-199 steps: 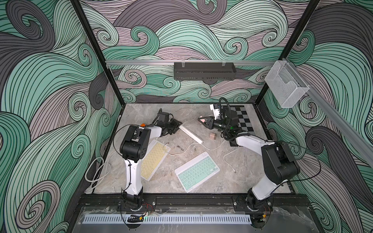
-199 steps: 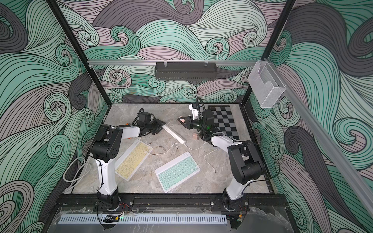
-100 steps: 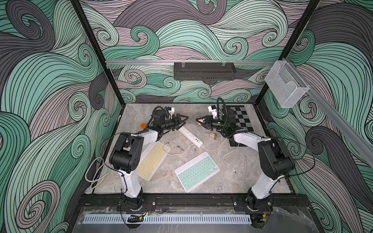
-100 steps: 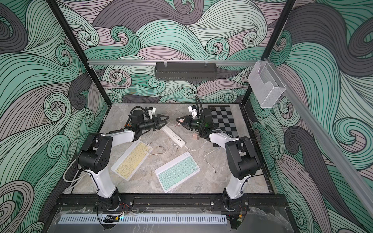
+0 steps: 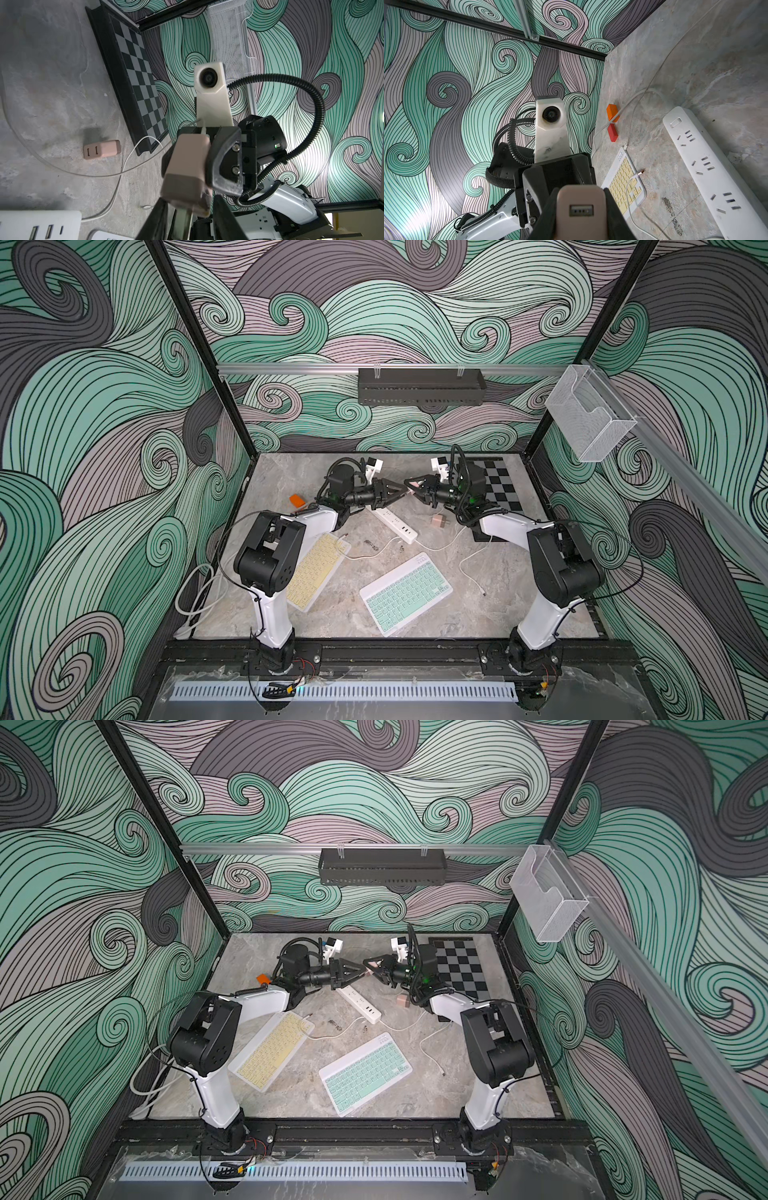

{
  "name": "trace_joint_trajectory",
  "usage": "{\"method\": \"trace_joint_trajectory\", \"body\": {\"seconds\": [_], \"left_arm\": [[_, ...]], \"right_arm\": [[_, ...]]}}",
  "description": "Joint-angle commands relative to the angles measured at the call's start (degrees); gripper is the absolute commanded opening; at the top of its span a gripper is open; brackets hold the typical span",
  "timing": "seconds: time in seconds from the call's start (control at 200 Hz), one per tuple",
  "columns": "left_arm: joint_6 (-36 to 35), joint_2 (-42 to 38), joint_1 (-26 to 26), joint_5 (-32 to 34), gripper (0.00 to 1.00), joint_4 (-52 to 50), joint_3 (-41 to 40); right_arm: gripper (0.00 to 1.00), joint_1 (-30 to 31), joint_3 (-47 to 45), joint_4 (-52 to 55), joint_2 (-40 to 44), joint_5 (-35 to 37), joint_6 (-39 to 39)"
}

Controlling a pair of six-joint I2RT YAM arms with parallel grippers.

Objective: Unplug the wireless keyboard
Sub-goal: Place the plug at the center of the board.

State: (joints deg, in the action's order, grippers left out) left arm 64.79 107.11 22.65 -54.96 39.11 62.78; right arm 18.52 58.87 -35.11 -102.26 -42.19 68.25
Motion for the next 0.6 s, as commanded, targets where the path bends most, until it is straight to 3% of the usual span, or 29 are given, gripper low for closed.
{"method": "trace_joint_trajectory", "body": {"seconds": [0.0,0.05,0.12,0.19,0.4,0.595], "left_arm": [[-7.1,-3.7,-1.8,2.1,0.36,-12.4,0.5],[-10.9,-6.6,-4.7,4.9,0.38,-19.1,-1.4],[-15.6,-11.0,-9.0,8.2,0.49,-26.9,-3.9],[-21.2,-15.0,-11.7,12.6,0.50,-36.4,-4.1],[-24.0,-19.3,-13.3,17.3,0.51,-41.9,-5.3],[-25.1,-18.9,-13.3,14.9,0.52,-45.4,-5.1]], "right_arm": [[0.00,0.6,-0.2,8.0,-1.3,1.1,-6.1],[0.00,0.8,-0.6,13.5,-0.8,1.1,-10.1],[0.00,1.4,-2.2,18.1,0.1,1.1,-14.7],[0.00,3.5,-2.5,23.1,1.1,1.9,-19.0],[0.00,12.2,1.2,35.4,-1.7,7.9,-23.8],[0.29,14.3,3.4,40.4,-3.5,10.9,-23.0]]}}
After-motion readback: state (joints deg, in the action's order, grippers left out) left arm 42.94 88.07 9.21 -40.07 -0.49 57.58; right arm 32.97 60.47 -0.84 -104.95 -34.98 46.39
